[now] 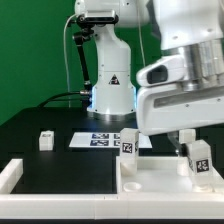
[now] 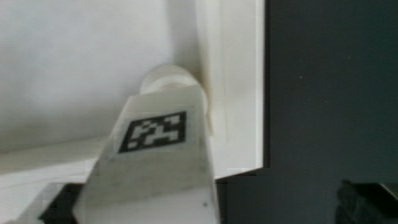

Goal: Assemble square table

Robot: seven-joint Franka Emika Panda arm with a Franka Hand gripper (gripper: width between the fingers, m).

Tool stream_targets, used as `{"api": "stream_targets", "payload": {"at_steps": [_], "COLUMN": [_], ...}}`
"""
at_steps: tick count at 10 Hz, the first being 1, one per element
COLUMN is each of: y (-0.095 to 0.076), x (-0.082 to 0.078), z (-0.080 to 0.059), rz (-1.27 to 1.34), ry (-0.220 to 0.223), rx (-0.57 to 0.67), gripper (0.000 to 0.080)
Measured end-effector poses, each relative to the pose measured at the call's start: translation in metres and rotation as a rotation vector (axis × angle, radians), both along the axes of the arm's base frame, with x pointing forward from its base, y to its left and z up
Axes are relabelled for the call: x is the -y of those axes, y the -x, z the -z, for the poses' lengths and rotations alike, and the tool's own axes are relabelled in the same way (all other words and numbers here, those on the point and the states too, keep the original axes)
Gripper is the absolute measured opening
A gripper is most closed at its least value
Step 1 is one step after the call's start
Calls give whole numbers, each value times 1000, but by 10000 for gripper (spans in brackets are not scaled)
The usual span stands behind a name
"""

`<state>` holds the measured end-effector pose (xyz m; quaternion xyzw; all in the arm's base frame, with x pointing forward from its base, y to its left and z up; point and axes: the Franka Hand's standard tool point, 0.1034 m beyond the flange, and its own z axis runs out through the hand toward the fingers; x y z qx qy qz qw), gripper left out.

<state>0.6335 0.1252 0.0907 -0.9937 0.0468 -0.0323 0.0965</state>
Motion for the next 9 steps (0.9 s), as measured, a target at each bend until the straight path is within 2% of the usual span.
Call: {"api": "stream_targets", "payload": {"at_steps": [3,4,5,6,8,9], "y": [-1,-1,-1,-1,-2,-2], "x": [4,4,4,5,6,6], "z": [1,1,1,1,1,2], "rz": [28,41,121,207,321,496], "ry": [2,1,-5,-11,-18,-18], "rx": [-4,-7,-22,-37,-53,-52], "gripper": [626,449,449,301,301,301]}}
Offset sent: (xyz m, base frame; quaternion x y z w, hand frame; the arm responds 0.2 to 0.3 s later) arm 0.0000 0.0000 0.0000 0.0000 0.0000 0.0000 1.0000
